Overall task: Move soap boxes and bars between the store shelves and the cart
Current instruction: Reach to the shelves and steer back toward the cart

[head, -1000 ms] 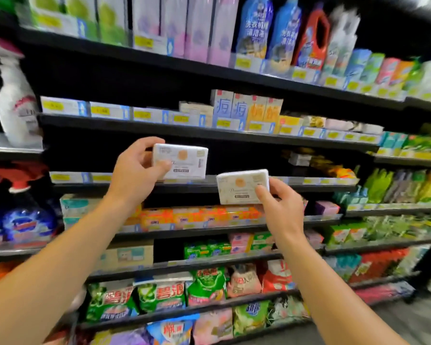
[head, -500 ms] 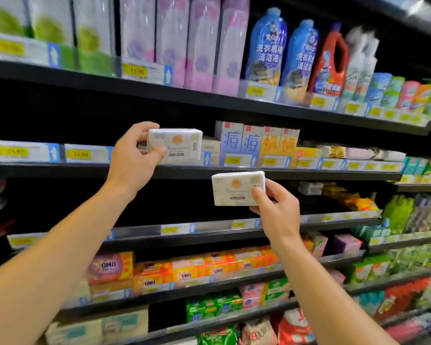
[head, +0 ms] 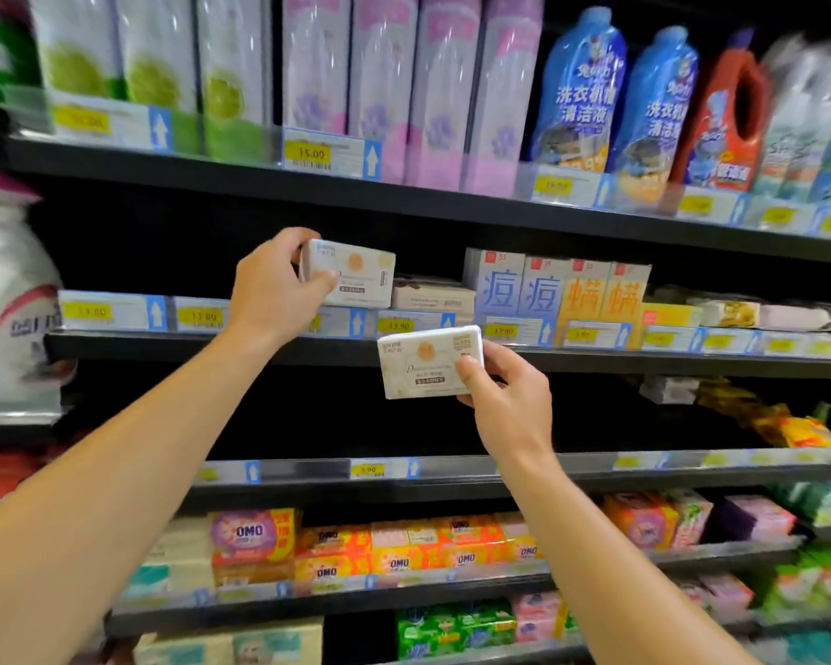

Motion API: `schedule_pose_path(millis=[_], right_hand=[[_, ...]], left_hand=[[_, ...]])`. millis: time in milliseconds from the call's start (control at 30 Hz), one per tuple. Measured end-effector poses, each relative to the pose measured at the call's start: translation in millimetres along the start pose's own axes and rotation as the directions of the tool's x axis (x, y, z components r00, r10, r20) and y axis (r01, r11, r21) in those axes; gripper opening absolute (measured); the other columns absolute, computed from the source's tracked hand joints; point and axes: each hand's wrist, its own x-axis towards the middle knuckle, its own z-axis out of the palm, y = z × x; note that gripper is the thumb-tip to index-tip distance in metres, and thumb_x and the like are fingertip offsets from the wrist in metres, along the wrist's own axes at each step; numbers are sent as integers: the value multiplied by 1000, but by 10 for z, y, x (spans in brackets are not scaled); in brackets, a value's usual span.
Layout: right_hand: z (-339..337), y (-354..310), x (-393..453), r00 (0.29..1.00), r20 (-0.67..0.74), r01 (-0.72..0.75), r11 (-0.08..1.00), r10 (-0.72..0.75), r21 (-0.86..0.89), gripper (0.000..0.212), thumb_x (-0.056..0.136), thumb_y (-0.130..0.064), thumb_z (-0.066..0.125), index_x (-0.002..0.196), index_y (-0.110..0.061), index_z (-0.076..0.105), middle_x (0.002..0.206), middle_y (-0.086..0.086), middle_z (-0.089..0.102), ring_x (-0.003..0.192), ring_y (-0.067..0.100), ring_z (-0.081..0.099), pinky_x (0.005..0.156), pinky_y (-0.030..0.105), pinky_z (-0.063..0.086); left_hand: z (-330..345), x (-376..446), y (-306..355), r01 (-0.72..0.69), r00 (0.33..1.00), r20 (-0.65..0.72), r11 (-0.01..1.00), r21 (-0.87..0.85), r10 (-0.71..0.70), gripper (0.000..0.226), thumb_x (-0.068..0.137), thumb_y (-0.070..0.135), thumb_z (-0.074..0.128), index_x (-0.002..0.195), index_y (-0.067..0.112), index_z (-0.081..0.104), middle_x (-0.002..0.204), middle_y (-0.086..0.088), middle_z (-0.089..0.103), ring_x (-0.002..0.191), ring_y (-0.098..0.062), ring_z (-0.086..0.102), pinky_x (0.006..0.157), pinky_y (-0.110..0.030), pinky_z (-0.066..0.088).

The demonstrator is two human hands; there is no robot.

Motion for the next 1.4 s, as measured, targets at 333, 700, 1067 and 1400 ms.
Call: schedule_pose_path(millis=[333, 700, 1067, 1400], right_hand=[[211, 62, 50, 999, 13, -40, 998, 40, 54, 18, 97, -23, 62, 111, -29, 71, 100, -11, 74, 96, 5, 69, 77, 27, 61], [425, 107, 87, 999, 19, -41, 996, 39, 80, 15, 96, -24, 63, 100, -37, 69, 96, -11, 74, 95, 5, 70, 79, 31, 61], [437, 142, 75, 999, 9, -45, 995, 44, 91, 21, 97, -24, 62, 97, -43, 68, 97, -12, 75, 96, 5, 70, 81, 33, 61], [412, 218, 68, 998, 9, -70, 995, 70, 78, 18, 97, -23, 62, 108, -35, 69, 102, -9, 75, 99, 8, 70, 81, 33, 61]], left_hand=[[1, 220, -103, 205, 978, 48, 979, 16, -205, 33, 93, 29, 64, 120, 15, 53, 114, -5, 65, 105, -24, 63, 82, -33, 51], [21, 354, -111, 227, 948, 193, 962, 151, -254, 22, 95, 44, 56, 104, 23, 55, 100, -2, 67, 90, -22, 64, 84, -39, 56], [5, 235, -201, -193, 951, 285, 954, 230, 124, 29, 91, 33, 59, 118, 25, 69, 119, 3, 66, 112, -18, 58, 102, -37, 44], [113, 454, 16, -167, 816, 566, 891, 422, -114, 58, 94, 49, 54, 148, 32, 40, 150, 0, 43, 127, -22, 48, 96, -30, 42]])
